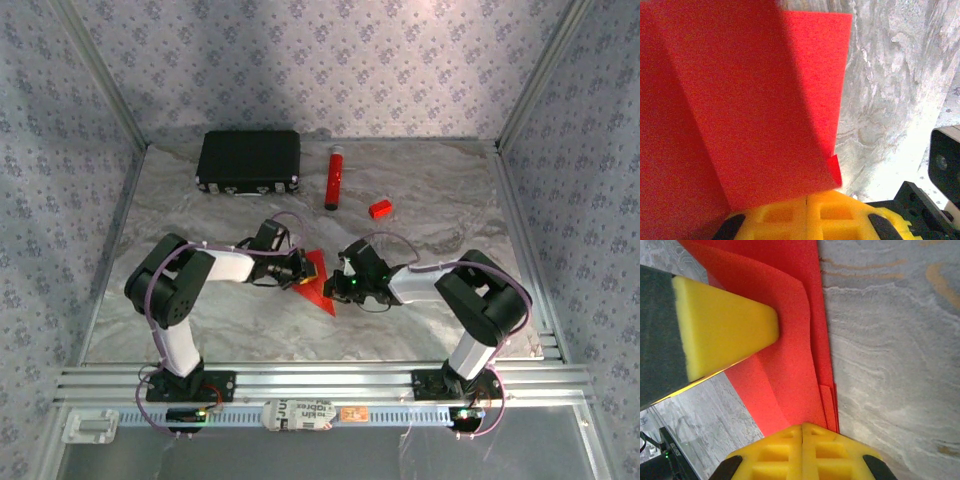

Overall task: Fold a paper plane with a square sheet of paper (pick it up from the middle)
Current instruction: Fourth fold the wing at the center of the table.

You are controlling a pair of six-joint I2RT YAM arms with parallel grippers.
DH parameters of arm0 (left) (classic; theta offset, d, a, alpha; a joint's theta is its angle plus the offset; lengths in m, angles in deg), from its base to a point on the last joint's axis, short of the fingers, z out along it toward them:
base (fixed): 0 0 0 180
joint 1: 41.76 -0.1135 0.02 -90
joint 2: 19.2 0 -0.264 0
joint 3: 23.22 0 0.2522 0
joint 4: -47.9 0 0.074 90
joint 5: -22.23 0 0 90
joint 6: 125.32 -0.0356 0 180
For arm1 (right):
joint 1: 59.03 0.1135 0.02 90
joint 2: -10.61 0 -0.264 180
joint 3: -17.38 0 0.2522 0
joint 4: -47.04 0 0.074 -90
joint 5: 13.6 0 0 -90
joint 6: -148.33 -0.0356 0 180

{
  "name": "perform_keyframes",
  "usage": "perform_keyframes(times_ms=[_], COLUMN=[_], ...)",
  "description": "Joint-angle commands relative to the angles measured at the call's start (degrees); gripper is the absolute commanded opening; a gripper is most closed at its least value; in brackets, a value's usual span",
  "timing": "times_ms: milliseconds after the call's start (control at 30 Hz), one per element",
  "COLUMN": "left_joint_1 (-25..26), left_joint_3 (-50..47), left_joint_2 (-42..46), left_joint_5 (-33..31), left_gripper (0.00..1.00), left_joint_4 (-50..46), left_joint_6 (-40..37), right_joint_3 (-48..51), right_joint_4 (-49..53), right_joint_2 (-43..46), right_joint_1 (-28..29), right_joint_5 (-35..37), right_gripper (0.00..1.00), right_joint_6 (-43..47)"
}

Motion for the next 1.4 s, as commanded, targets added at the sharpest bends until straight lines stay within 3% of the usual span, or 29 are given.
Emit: perform_keyframes(times_ms=[0,233,467,1367], left_joint_1=[0.9,4.5,4.2,-5.4], left_joint_3=[2.5,0.9,0.2,7.7], left_joint_2=[4.0,3.6,-0.1,-4.4], left_joint_5=[0.1,0.1,-3.2,-5.3], left_gripper=[0.04,0.00,0.00,0.02], left_joint_4=[-4.5,-7.7,-8.8,-13.5], left_joint_6=[-3.7,-4.1,-3.8,-8.7], right_joint_3=[2.2,1.5,2.5,3.3], right_joint_4=[8.9,9.0,8.8,10.7], right_joint_2=[-1.7,-1.9,-1.4,-1.0], right_joint_1=[0.0,-0.1,-0.1,0.1], right_joint_5=[3.3,3.4,3.5,3.8], right_gripper=[0.01,0.00,0.00,0.00], right_joint_6=[-0.3,-0.1,-0.2,1.8])
